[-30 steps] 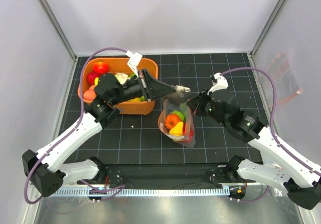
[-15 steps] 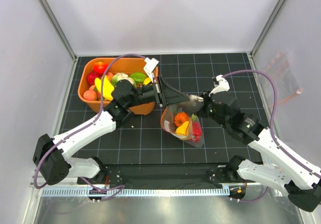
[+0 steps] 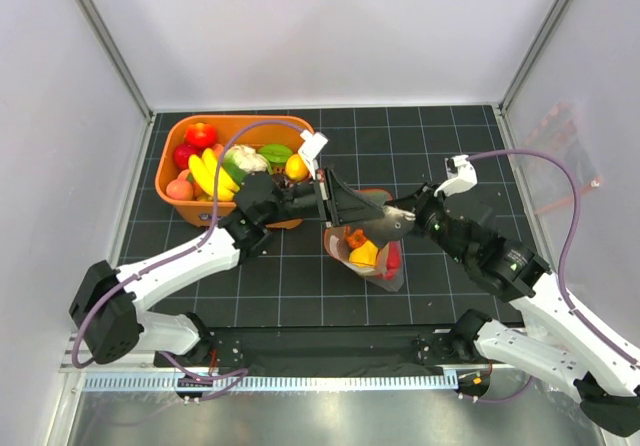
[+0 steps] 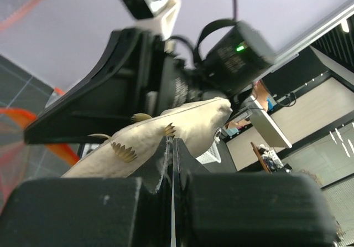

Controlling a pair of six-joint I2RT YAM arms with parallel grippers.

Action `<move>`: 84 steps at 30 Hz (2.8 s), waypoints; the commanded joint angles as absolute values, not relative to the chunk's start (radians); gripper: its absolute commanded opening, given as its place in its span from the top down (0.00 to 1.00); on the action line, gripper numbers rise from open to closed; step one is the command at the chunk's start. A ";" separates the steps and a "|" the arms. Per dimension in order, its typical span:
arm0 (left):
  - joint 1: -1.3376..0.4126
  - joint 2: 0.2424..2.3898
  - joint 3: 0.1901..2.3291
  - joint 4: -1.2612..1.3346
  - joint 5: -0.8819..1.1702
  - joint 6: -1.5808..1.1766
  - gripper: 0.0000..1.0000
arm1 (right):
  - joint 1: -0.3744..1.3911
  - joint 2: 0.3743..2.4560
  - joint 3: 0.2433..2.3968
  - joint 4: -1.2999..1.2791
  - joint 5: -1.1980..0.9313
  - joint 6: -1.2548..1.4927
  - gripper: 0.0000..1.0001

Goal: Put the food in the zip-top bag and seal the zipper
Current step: Place the fake fish in the zipper food storage bag, then adjust the zipper food storage bag at the center of the board.

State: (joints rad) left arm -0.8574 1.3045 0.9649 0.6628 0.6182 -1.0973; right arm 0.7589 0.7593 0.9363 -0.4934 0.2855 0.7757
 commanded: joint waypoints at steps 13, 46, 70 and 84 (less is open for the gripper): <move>-0.828 1.365 0.882 0.565 0.568 -0.888 1.00 | 0.756 0.700 0.942 -0.471 0.342 0.795 0.99; -0.861 1.319 1.161 -0.376 0.147 -0.526 0.21 | 0.756 0.723 0.916 -0.500 0.387 0.772 0.99; -0.954 1.424 1.436 -0.502 0.162 -0.591 1.00 | 0.756 0.847 0.930 -0.587 0.451 0.658 0.99; -0.874 1.460 1.402 -0.488 0.213 -0.652 1.00 | 0.756 0.880 1.224 -0.709 0.437 0.497 0.99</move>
State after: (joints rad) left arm -0.8791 1.4769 1.3922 -0.5133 0.2016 -0.6334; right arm 0.7532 0.8726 1.1828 -0.7155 0.4419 0.5575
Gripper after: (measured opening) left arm 0.015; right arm 0.048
